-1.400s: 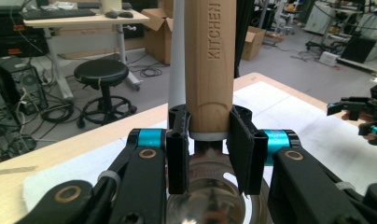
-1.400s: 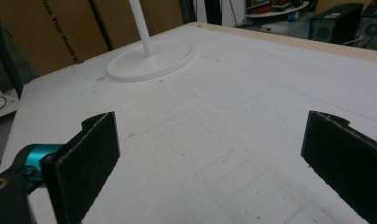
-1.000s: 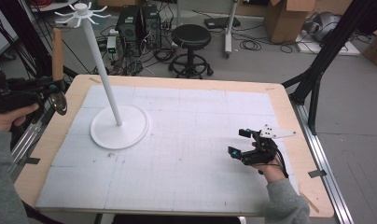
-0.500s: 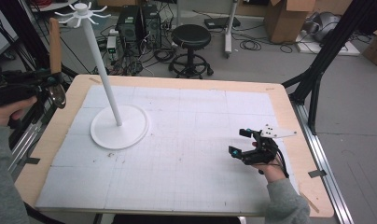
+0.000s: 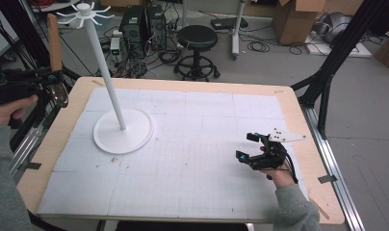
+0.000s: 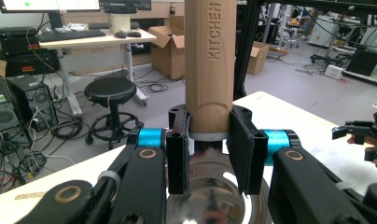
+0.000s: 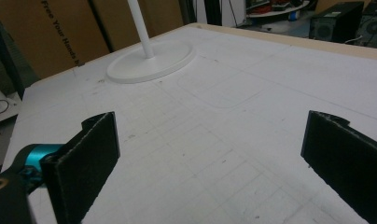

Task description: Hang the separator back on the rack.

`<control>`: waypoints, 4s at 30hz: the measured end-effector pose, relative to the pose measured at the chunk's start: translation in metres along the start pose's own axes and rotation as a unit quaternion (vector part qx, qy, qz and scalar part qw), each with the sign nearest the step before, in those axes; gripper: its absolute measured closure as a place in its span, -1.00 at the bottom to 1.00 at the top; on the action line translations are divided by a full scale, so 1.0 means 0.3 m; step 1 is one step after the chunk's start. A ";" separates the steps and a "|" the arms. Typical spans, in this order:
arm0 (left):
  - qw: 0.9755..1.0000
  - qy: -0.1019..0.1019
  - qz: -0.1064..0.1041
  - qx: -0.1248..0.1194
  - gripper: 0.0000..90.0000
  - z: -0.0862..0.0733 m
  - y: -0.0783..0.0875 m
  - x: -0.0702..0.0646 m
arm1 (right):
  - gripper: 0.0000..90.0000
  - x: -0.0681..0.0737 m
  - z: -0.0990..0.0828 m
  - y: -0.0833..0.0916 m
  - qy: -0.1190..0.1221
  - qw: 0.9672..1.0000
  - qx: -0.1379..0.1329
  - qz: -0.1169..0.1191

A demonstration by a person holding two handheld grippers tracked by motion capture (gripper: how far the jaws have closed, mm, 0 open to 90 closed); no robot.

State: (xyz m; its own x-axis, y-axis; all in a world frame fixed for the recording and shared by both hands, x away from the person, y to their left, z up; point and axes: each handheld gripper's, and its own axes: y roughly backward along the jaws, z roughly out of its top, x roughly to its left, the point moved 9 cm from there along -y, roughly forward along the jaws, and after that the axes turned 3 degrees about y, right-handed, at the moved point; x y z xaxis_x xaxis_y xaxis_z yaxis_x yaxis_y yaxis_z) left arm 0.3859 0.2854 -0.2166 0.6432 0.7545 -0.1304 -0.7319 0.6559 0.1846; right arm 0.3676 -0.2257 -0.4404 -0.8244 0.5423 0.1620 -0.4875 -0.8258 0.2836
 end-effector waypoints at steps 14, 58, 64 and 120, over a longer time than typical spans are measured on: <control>1.000 -0.004 -0.002 0.013 0.55 -0.009 -0.044 -0.005 | -0.92 -0.002 0.002 0.003 0.000 1.000 -0.003 -0.001; 0.997 -0.062 -0.043 -0.027 -0.83 -0.236 -0.122 -0.105 | -0.92 0.011 0.005 0.011 0.011 1.000 0.000 -0.003; 0.997 -0.041 -0.053 -0.031 -0.86 -0.314 -0.131 -0.130 | -0.92 0.012 0.006 0.015 0.012 1.000 -0.001 -0.006; 0.998 -0.018 -0.026 0.049 -0.86 -0.719 -0.222 -0.173 | -0.92 -0.054 0.001 0.093 0.018 0.997 -0.020 -0.074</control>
